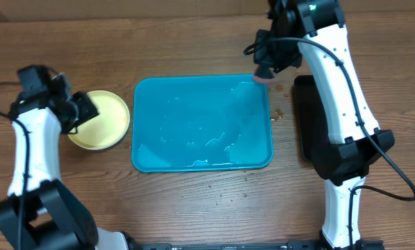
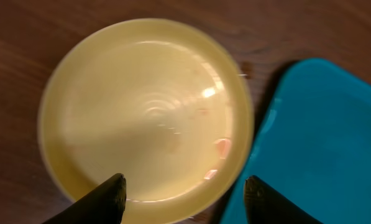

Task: Clean dirty plates on tray and stack at the side
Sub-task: 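Lower the yellow plate onto the stack and open the left gripper, then move the sponge right and drop it into the black tray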

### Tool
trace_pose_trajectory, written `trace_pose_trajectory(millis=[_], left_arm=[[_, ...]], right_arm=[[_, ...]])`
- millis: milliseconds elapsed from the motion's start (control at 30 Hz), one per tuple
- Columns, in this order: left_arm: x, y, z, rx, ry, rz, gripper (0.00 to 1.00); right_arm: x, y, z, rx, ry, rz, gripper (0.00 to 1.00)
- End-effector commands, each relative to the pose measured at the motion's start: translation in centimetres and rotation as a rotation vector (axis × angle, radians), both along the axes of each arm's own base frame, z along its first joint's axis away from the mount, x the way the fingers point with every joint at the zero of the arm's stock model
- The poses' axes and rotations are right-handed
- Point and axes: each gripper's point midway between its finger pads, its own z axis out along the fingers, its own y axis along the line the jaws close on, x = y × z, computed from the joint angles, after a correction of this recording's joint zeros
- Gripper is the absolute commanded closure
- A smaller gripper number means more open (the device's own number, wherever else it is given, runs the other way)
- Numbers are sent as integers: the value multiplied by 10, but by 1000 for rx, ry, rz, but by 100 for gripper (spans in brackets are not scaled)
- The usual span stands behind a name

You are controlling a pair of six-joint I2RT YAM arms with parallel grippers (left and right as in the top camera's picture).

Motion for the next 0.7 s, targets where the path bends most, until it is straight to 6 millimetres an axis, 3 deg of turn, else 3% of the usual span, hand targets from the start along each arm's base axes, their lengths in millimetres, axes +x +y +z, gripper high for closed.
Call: trace_pose_trajectory(millis=[0,100,267,367,533,667], left_arm=[[13,-49,24,-6,-71,-182,36],[14,-76,20,29,-46,-256,34],[18,-96,19,178,-27,-306,23],[22,-109,21,189,-46,-337,18],[27,-119,24,191,-69,-359,15],[28,-119,25,192,-78,-360,14]], right_arm=[[13,-43,5,-55,-35,-53,96],[19,-76,5,-80,-39,-110,96],[23,-150,0,-220,-27,-206,96],[18,-176,-12,-222,20,-243,96],[-6,-209,-53,-213,186,-298,96],[-31,-222,-95,-220,333,-258,96]])
